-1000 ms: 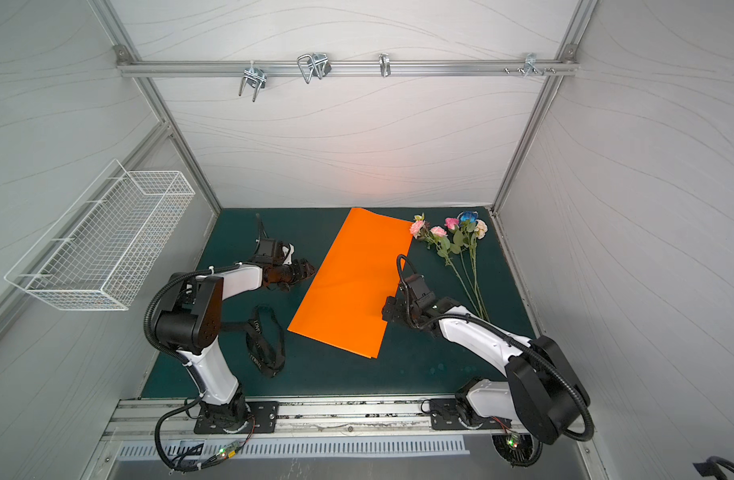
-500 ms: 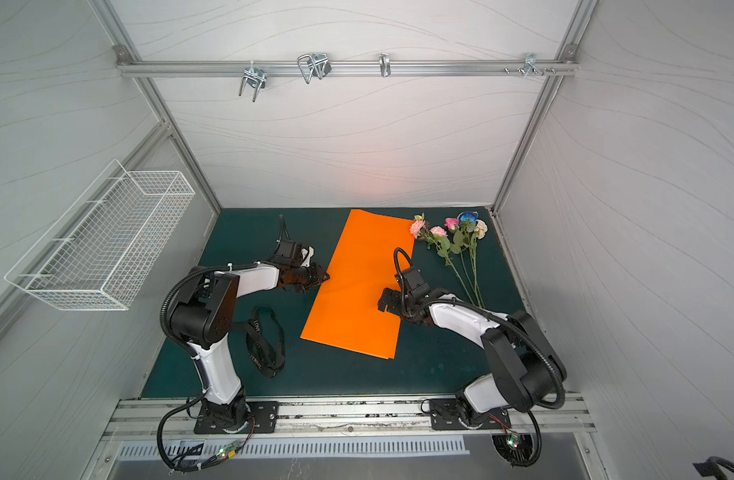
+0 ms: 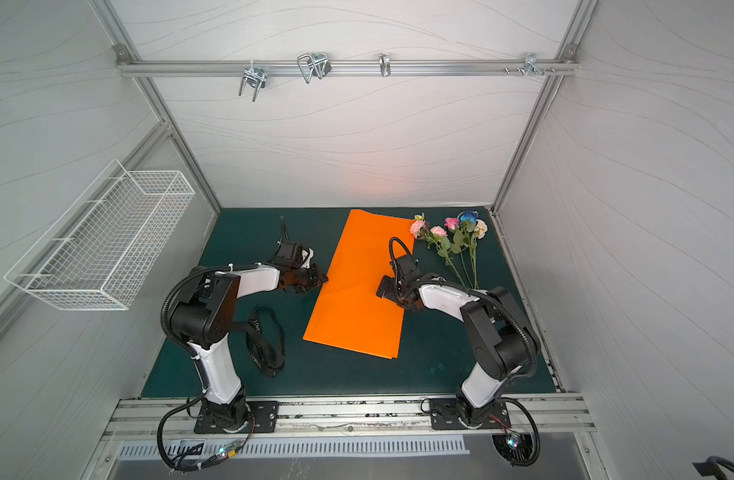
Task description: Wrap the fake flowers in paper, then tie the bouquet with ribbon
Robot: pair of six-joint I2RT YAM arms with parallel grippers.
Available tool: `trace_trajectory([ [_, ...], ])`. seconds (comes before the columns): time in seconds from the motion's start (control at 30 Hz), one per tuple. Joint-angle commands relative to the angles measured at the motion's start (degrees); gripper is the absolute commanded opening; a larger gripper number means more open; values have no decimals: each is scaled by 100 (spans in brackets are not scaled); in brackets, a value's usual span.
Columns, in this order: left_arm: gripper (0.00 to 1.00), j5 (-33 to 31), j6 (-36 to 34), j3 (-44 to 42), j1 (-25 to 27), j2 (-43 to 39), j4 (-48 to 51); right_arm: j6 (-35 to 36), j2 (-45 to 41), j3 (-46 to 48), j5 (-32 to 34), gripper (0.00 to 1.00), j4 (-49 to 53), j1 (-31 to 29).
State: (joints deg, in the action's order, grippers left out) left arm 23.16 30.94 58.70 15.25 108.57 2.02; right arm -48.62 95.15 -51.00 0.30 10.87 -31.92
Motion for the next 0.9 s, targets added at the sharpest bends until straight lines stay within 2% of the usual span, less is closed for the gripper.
trace_trajectory([
  [0.0, 17, -5, 88, -82, 125, 163, 273, -398, 588, 224, -585, 99, -428, 9],
  [0.2, 11, 18, 105, -95, 189, 229, 281, -486, 631, 502, -1697, 99, -2177, 166],
  [0.37, 11, 41, 123, -87, 216, 252, 255, -283, 378, 475, -2041, 96, -2472, 186],
  [0.5, 11, 40, 141, -67, 216, 263, 251, -205, 65, 544, -2181, 85, -2642, 186],
  [0.63, 13, 40, 133, -8, 216, 245, 283, -177, -187, 478, -2227, 75, -2447, 186],
  [0.87, 16, -95, 44, 95, 216, 86, 456, 160, -669, 283, -1609, 75, -1293, 207],
])
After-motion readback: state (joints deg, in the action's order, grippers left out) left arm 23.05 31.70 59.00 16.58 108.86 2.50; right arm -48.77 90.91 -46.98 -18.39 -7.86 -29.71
